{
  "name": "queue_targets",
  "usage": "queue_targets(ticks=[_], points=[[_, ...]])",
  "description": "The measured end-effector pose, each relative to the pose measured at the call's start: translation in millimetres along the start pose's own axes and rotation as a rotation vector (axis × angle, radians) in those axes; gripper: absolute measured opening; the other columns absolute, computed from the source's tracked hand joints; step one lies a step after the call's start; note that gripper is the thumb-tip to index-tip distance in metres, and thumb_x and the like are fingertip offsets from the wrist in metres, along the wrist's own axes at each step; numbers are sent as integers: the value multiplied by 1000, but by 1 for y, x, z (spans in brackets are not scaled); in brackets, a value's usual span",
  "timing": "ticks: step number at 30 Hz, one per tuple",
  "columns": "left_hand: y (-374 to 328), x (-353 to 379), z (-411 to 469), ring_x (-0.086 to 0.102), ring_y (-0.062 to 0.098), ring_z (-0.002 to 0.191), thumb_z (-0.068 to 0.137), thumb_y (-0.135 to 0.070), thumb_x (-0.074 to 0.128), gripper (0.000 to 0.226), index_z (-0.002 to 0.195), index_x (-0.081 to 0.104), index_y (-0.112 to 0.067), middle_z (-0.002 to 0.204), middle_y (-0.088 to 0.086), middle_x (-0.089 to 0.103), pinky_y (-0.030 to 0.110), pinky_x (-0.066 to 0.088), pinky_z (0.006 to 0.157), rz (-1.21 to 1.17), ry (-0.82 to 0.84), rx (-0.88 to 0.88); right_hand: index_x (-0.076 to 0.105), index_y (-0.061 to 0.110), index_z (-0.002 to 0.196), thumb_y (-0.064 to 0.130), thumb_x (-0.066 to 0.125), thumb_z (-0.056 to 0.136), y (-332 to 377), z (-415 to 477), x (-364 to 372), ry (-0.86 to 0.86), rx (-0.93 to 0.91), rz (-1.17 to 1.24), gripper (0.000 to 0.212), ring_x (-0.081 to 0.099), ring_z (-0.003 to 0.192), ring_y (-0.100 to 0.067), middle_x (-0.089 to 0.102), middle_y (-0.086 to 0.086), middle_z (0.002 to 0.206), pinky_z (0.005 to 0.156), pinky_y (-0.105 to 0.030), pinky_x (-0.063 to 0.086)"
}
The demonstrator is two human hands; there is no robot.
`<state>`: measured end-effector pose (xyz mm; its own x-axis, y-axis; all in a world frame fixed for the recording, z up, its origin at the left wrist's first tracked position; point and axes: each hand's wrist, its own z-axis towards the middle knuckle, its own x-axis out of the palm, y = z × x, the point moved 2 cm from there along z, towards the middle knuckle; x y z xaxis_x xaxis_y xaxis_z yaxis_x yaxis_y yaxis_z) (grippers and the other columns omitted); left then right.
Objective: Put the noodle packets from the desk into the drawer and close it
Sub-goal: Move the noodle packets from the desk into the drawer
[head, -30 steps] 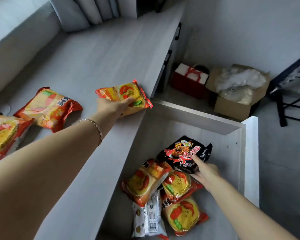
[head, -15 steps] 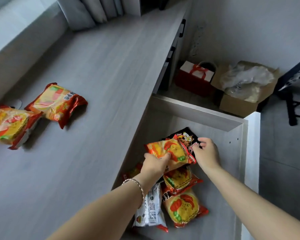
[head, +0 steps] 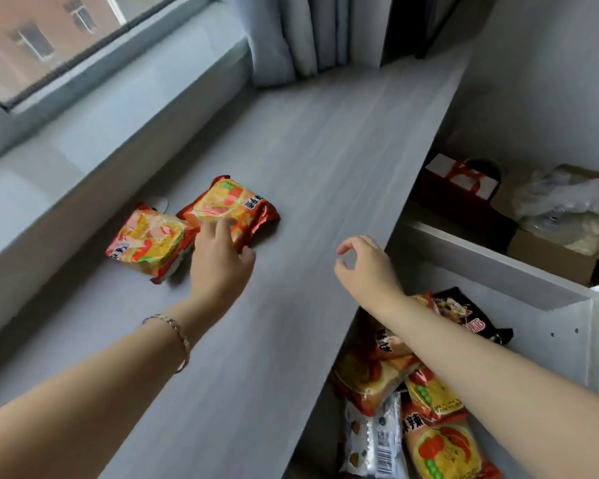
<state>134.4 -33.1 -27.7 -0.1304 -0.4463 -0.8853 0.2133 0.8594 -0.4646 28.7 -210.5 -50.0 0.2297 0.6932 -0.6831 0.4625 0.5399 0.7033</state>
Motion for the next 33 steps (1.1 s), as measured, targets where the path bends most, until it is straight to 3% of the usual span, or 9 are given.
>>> queue_targets(ticks=[3, 6, 9, 12, 17, 22, 25, 28, 33], points=[[49, -16, 33, 29, 34, 137, 82, -29, 67, 70, 139, 35, -6, 147, 18, 32, 43, 30, 112, 117, -45, -111, 45, 16, 88, 20, 59, 85, 44, 26, 38, 82, -103, -92, 15, 45, 126, -26, 48, -10, 132, 99, -33, 37], [85, -22, 52, -3, 34, 148, 76, -51, 69, 96, 150, 17, -18, 160, 16, 1, 52, 9, 118, 255, 57, -221, 47, 7, 114, 31, 65, 82, 73, 50, 71, 140, -143, -227, 45, 17, 145, -23, 18, -14, 155, 112, -33, 23], [109, -20, 67, -13, 39, 146, 70, -59, 71, 101, 149, 11, -37, 161, 9, -12, 64, 14, 114, 237, 185, -303, 24, 3, 139, 45, 68, 76, 95, 74, 92, 154, -139, -372, 88, -2, 148, -26, 0, -16, 159, 118, -40, 11], [119, -16, 74, -16, 44, 144, 73, -52, 72, 90, 145, 20, -41, 160, 9, -13, 65, 22, 111, 152, 280, -340, 21, 6, 139, 53, 73, 66, 98, 91, 107, 190, -49, -376, 101, 9, 146, -28, 14, -18, 156, 116, -46, 15], [120, -13, 72, -5, 52, 142, 89, -22, 59, 60, 141, 32, -32, 159, 18, -3, 62, 30, 106, 225, 246, -246, 41, 13, 124, 36, 74, 71, 85, 93, 117, 47, -62, -213, 67, 47, 123, -30, 54, -11, 130, 100, -41, 38], [110, -21, 59, 38, 47, 124, 85, -22, 64, 57, 135, 38, -16, 143, 21, 38, 50, 45, 89, 358, 170, -77, 61, 7, 94, 6, 60, 78, 83, 78, 118, -1, -52, 71, 16, 62, 94, -33, 69, -16, 100, 74, -30, 45], [95, -33, 48, 54, 39, 104, 82, -25, 64, 40, 115, 47, -10, 112, 15, 62, 37, 41, 70, 190, 42, -74, 62, 6, 88, 8, 60, 78, 87, 60, 110, 51, -181, 88, 11, 60, 84, -28, 67, -14, 96, 70, -30, 45], [59, -41, 28, 56, 35, 83, 83, -23, 59, 30, 109, 47, -14, 86, 10, 60, 31, 36, 62, 70, 3, -65, 63, 4, 84, 11, 65, 75, 80, 33, 80, -44, -246, 142, 12, 55, 75, -23, 65, -12, 88, 65, -30, 44], [-22, -22, -20, 50, 24, 78, 86, -26, 61, 38, 120, 47, -19, 99, 6, 64, 28, 35, 61, -89, 109, 120, 61, 3, 78, 21, 65, 72, 15, -22, 5, -315, -213, 141, 19, 48, 70, -9, 53, 1, 78, 59, -7, 36]])
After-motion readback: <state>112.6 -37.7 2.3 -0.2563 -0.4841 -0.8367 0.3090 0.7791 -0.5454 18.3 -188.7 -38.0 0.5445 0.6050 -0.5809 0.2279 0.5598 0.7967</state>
